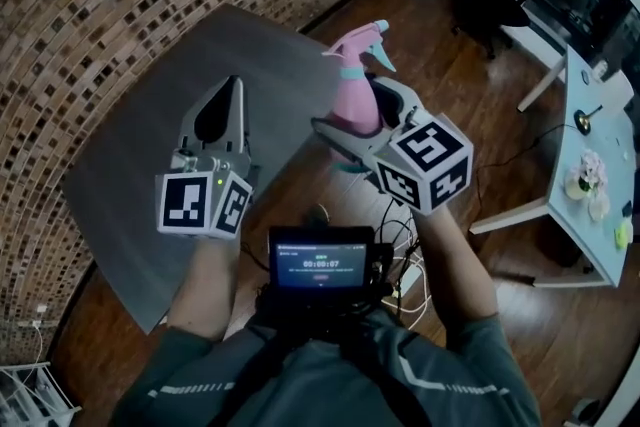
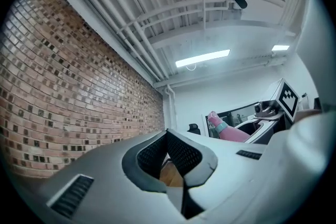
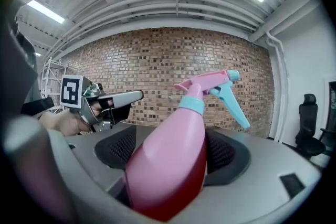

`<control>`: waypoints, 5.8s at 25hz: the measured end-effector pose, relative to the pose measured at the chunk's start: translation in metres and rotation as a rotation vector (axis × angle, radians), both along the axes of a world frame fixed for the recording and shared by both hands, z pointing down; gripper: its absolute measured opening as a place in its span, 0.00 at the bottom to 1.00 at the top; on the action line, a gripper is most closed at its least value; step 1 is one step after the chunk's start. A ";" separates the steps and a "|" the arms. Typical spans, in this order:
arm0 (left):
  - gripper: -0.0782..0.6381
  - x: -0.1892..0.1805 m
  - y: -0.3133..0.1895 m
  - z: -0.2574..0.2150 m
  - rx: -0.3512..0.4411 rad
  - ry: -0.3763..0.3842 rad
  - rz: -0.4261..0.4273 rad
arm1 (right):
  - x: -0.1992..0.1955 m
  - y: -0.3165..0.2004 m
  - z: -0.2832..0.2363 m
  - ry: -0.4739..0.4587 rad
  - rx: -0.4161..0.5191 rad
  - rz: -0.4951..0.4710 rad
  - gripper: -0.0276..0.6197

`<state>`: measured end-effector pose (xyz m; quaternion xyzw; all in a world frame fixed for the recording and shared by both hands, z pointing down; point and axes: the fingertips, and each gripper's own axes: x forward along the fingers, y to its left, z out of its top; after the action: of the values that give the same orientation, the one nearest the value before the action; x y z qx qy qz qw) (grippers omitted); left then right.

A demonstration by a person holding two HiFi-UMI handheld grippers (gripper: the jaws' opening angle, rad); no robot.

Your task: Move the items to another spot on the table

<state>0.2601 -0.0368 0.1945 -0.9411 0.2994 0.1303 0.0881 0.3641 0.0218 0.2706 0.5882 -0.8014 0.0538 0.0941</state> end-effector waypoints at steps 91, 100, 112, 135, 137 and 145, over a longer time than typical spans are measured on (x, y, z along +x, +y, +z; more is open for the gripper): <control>0.11 0.078 -0.643 0.403 -0.855 -0.186 -0.615 | 0.067 -0.693 0.404 0.193 -0.995 -0.669 0.87; 0.11 0.067 -0.626 0.379 -0.844 -0.137 -0.604 | 0.068 -0.675 0.388 0.185 -0.968 -0.699 0.87; 0.11 0.045 -0.541 0.226 -0.504 -0.051 -0.515 | 0.038 -0.616 0.191 0.007 -0.493 -0.584 0.49; 0.11 0.010 -0.341 0.043 -0.123 0.024 -0.482 | 0.069 -0.402 0.018 -0.102 -0.012 -0.523 0.04; 0.11 0.037 -0.326 0.040 -0.104 0.010 -0.499 | 0.097 -0.389 0.013 -0.097 0.020 -0.533 0.04; 0.11 0.110 -0.287 0.044 -0.087 -0.025 -0.533 | 0.156 -0.355 0.003 -0.069 0.092 -0.629 0.04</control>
<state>0.3702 -0.3238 0.2390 -0.8335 0.5407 0.0779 0.0822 0.5200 -0.3336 0.2738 0.3132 -0.9482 0.0059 0.0520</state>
